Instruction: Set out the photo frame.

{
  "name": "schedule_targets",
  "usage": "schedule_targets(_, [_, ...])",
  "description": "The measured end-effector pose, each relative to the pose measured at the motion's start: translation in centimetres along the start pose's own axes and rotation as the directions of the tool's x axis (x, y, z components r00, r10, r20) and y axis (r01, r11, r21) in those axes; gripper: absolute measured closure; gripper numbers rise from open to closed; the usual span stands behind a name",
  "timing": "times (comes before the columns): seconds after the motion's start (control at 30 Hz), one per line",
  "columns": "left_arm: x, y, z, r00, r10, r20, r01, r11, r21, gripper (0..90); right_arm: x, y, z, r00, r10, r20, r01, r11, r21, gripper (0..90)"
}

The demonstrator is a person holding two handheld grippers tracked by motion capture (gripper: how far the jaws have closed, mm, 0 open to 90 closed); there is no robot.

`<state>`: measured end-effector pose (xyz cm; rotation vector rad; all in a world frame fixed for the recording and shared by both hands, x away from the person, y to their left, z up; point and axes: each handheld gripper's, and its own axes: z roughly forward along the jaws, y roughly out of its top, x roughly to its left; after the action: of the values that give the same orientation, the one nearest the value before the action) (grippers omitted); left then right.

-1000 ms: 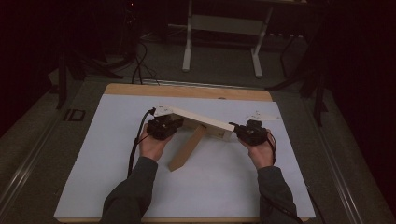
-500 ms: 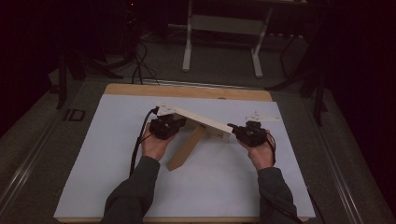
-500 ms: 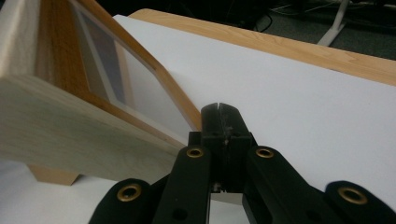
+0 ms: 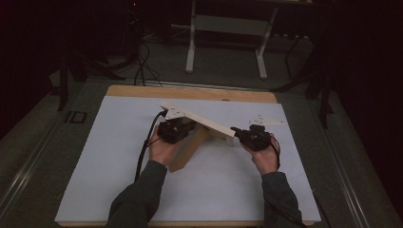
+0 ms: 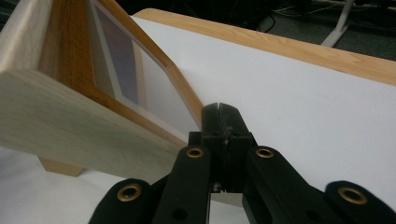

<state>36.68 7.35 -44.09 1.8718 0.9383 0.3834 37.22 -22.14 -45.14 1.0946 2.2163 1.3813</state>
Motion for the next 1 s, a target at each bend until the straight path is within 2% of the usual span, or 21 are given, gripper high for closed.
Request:
schedule_targets(0.17, [-0.8, 0.2, 0.2, 0.9997, 0.025, 0.002, -0.025, 0.9996, 0.011, 90.0, 0.2, -0.1, -0.1, 1.0, -0.007, -0.003, 0.007, 1.0, 0.001, 90.0])
schedule_targets(0.33, [-1.3, 0.3, 0.3, 0.9994, 0.032, 0.01, -0.032, 0.9994, 0.01, 90.0, 0.2, -0.1, -0.1, 0.9999, -0.012, -0.004, 0.012, 1.0, 0.0, 90.0])
schedule_targets(0.5, [-1.6, 0.5, 0.4, 0.9989, 0.046, 0.009, -0.046, 0.9988, 0.018, 90.0, 0.5, -0.1, -0.2, 0.9998, -0.021, -0.003, 0.021, 1.0, 0.003, 90.0])
schedule_targets(1.0, [-1.8, 0.7, 0.6, 0.9986, 0.05, 0.02, -0.05, 0.9985, 0.02, 90.0, 1.1, -0.2, -0.3, 0.9988, -0.049, -0.006, 0.049, 0.999, 0.011, 90.0])
